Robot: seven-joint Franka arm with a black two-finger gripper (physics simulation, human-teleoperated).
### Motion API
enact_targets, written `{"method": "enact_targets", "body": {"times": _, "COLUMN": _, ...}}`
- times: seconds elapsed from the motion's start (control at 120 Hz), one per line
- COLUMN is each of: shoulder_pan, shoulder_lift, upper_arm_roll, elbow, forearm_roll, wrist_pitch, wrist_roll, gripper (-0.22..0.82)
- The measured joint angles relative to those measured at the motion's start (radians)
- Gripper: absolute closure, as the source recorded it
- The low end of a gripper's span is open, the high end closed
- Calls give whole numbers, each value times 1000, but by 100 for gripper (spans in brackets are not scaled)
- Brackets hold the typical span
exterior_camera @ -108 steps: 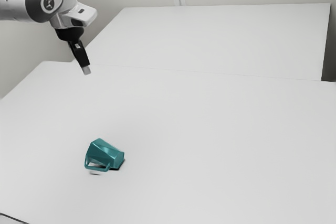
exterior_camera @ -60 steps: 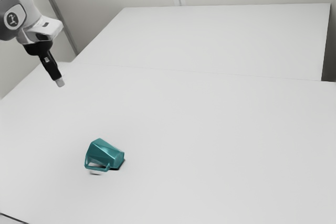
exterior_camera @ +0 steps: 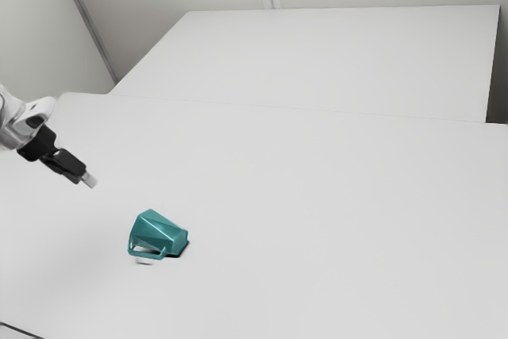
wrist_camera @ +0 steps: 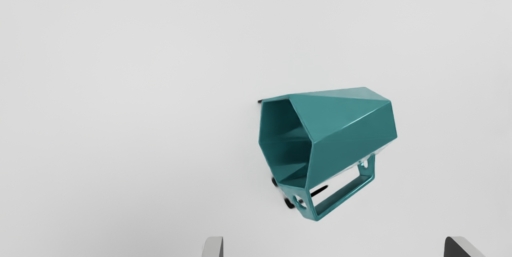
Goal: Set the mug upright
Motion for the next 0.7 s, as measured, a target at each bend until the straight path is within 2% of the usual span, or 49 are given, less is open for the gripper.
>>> {"method": "enact_targets", "body": {"times": 0.3, "shoulder_pan": 103, "shoulder_lift": -18, "upper_arm_roll": 6, "elbow": -222, "forearm_roll": -269, "wrist_pitch": 162, "wrist_roll": 47, "gripper": 0}}
{"method": "enact_targets", "body": {"times": 0.5, "shoulder_pan": 92, "shoulder_lift": 5, "upper_arm_roll": 35, "elbow": -311, "forearm_roll": -474, "wrist_pitch": 202, "wrist_roll": 113, "gripper": 0}}
{"method": "enact_targets", "body": {"times": 0.7, "shoulder_pan": 59, "shoulder_lift": 52, "upper_arm_roll": 100, "elbow": -318, "forearm_roll": -535, "wrist_pitch": 165, "wrist_roll": 203, "gripper": 0}}
